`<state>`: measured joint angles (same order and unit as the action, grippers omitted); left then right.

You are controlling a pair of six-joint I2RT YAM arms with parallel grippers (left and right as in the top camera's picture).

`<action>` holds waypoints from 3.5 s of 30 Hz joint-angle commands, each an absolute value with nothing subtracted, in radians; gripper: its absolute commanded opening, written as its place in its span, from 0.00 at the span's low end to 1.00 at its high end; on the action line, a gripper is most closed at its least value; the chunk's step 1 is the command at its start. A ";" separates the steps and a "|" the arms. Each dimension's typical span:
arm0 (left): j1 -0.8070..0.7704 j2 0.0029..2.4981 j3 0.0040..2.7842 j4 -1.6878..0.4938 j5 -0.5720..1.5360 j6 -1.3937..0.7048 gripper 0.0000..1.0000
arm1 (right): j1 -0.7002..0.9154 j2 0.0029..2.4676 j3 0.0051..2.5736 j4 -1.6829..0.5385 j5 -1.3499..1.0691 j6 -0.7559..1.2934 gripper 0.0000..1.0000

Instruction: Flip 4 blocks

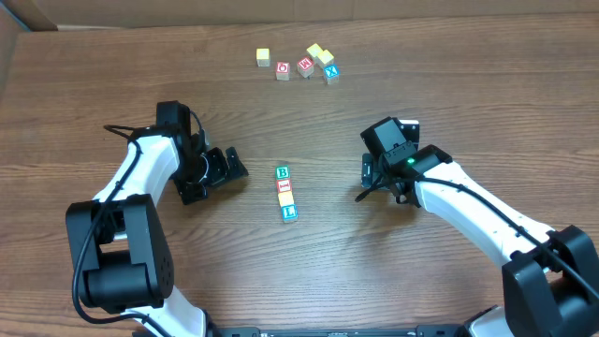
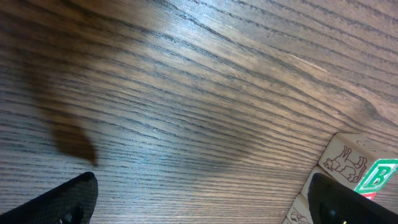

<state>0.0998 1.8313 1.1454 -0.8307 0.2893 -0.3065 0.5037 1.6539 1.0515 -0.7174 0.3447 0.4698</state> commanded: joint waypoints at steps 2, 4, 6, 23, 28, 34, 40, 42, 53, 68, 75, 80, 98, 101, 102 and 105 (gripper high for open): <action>0.098 1.823 1.166 -0.830 0.304 -0.291 1.00 | 0.496 1.650 1.044 -0.712 0.358 0.463 1.00; 0.098 1.823 1.166 -0.830 0.304 -0.291 1.00 | 0.496 1.650 1.044 -0.711 0.358 0.463 1.00; 0.098 1.823 1.166 -0.830 0.304 -0.291 1.00 | 0.496 1.650 1.044 -0.712 0.358 0.463 1.00; 0.098 1.823 1.166 -0.830 0.304 -0.291 1.00 | 0.495 1.591 1.044 -0.704 0.359 0.463 1.00; 0.098 1.823 1.166 -0.830 0.304 -0.291 1.00 | 0.494 1.448 1.044 -0.615 0.371 0.462 1.00; 0.098 1.823 1.166 -0.830 0.304 -0.291 1.00 | 0.487 1.248 1.044 -0.478 0.434 0.460 1.00; 0.098 1.823 1.166 -0.830 0.304 -0.291 1.00 | 0.430 1.008 1.044 -0.386 0.353 0.307 1.00; 0.098 1.823 1.166 -0.830 0.304 -0.291 1.00 | 0.408 0.939 1.044 -0.388 0.301 0.229 1.00; 0.098 1.823 1.166 -0.830 0.304 -0.291 1.00 | 0.277 0.600 1.044 -0.553 0.129 0.097 1.00; 0.098 1.823 1.166 -0.830 0.304 -0.291 1.00 | 0.232 0.308 0.797 -0.504 0.129 0.100 1.00; 0.098 1.823 1.166 -0.830 0.304 -0.291 1.00 | 0.232 0.183 0.586 -0.358 0.124 0.104 1.00; 0.098 1.823 1.166 -0.830 0.304 -0.291 1.00 | 0.228 0.083 0.444 -0.152 0.108 0.104 1.00; 0.098 1.823 1.166 -0.830 0.304 -0.291 1.00 | 0.217 0.003 0.278 0.348 0.058 0.104 1.00; 0.098 1.823 1.166 -0.830 0.304 -0.291 1.00 | 0.183 0.003 0.259 0.348 0.017 0.104 1.00; 0.098 1.823 1.166 -0.830 0.304 -0.291 1.00 | 0.173 0.003 0.252 0.349 0.004 0.104 1.00; 0.098 1.823 1.166 -0.830 0.304 -0.291 1.00 | 0.145 0.003 0.215 0.374 -0.037 0.104 1.00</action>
<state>0.0998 1.8313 1.1473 -0.8307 0.2897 -0.3065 0.1677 0.0128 0.2512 0.3569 0.0216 0.1097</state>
